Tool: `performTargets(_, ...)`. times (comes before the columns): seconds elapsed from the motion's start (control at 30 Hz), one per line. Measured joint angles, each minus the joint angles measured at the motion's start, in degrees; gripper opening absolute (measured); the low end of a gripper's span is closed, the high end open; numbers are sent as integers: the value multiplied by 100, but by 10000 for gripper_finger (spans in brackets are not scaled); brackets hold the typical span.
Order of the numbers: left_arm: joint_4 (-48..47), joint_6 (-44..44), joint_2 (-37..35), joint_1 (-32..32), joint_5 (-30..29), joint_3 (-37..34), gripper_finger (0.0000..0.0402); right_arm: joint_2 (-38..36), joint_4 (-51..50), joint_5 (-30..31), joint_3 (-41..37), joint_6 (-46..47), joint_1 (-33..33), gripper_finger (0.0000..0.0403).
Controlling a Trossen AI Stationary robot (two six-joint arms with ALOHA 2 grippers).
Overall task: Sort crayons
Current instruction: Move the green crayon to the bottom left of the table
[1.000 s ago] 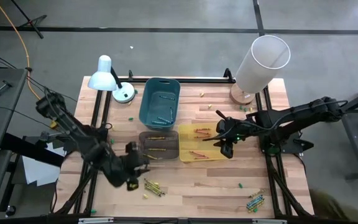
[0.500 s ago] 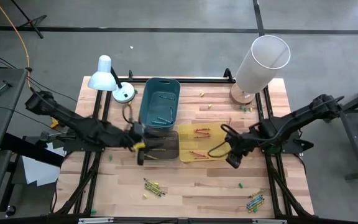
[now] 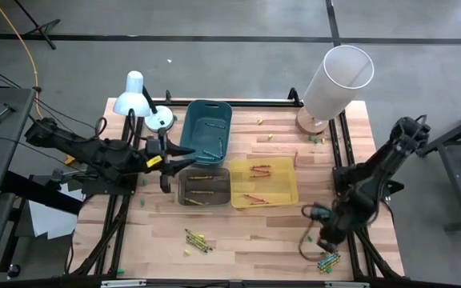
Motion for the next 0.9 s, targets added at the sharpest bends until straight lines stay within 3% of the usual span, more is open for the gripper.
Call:
performTargets(0.27,-88,-382,-29,-7,1,0,119,941,13,-42,-318,-2091,853,138)
performTargets(0.5,6,-509,-31,-7,-117,0,119,1631,475,-50,-406,-2469,1255,138)
performTargets(0.9,108,-507,-32,-7,-345,0,119,2133,930,-2,-408,-2432,1927,138)
